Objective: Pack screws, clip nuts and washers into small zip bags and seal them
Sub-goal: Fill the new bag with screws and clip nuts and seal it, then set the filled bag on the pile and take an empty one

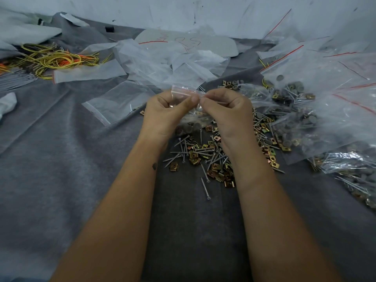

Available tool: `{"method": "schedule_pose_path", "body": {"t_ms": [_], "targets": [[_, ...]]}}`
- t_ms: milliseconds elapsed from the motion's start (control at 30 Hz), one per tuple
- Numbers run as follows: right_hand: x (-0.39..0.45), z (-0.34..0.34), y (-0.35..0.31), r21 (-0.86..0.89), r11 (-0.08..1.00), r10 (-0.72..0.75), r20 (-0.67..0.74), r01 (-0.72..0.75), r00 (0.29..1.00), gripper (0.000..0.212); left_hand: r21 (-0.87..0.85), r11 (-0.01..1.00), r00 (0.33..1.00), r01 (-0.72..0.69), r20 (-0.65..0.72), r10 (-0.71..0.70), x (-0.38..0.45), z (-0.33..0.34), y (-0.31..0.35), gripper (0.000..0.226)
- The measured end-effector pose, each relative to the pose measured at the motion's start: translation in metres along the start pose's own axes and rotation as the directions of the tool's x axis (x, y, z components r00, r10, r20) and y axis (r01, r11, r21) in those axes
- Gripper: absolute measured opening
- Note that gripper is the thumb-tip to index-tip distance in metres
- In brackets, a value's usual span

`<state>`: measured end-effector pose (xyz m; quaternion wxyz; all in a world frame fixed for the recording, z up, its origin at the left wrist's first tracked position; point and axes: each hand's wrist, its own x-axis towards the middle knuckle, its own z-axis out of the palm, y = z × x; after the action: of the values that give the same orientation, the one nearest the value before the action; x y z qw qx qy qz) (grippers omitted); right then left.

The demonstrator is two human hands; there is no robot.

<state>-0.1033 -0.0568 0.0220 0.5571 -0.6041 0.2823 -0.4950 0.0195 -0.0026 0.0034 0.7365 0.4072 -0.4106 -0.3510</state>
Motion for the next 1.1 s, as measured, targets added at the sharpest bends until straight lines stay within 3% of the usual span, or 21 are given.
{"method": "schedule_pose_path", "body": {"t_ms": [167,333,400,533,633,733,833,933,1100], "targets": [[0.001,0.002,0.001,0.047,0.999,0.022,0.042,-0.024,0.999,0.017,0.02,0.999,0.999,-0.028,0.03,0.027,0.001,-0.001,-0.001,0.024],[0.001,0.0,0.002,-0.009,1.0,0.0,0.024,0.0,1.0,0.012,0.095,0.995,1.0,-0.027,-0.008,0.028,0.0,0.0,0.0,0.013],[0.002,-0.001,0.002,0.017,1.0,0.004,0.067,-0.005,0.998,0.012,0.091,0.996,0.998,0.0,-0.066,0.006,0.001,-0.001,0.001,0.019],[0.003,-0.006,0.006,-0.249,0.968,0.061,0.158,-0.02,0.986,0.014,-0.12,0.991,0.974,0.066,-0.209,-0.09,0.006,-0.006,0.01,0.037],[0.003,-0.004,0.008,-0.371,0.928,0.02,0.094,0.016,0.995,0.012,-0.054,0.996,0.969,0.078,-0.232,-0.088,0.004,-0.005,0.009,0.041],[0.003,0.0,0.008,-0.28,0.96,-0.019,0.011,0.021,1.0,0.012,0.103,0.992,0.972,0.074,-0.23,-0.048,0.001,-0.003,0.006,0.032],[0.004,-0.002,0.001,-0.112,0.993,0.017,-0.084,-0.027,0.996,0.013,0.257,0.966,0.993,0.029,-0.114,0.001,-0.001,-0.001,0.005,0.017],[0.007,-0.007,-0.01,0.049,0.997,0.068,-0.178,-0.06,0.982,0.016,0.353,0.935,0.999,0.043,-0.024,-0.037,0.0,0.01,0.006,0.009],[0.027,-0.032,-0.042,0.182,0.982,0.105,-0.342,-0.044,0.934,0.024,0.411,0.907,0.991,0.087,-0.131,-0.035,0.03,0.063,0.011,0.013]]}}
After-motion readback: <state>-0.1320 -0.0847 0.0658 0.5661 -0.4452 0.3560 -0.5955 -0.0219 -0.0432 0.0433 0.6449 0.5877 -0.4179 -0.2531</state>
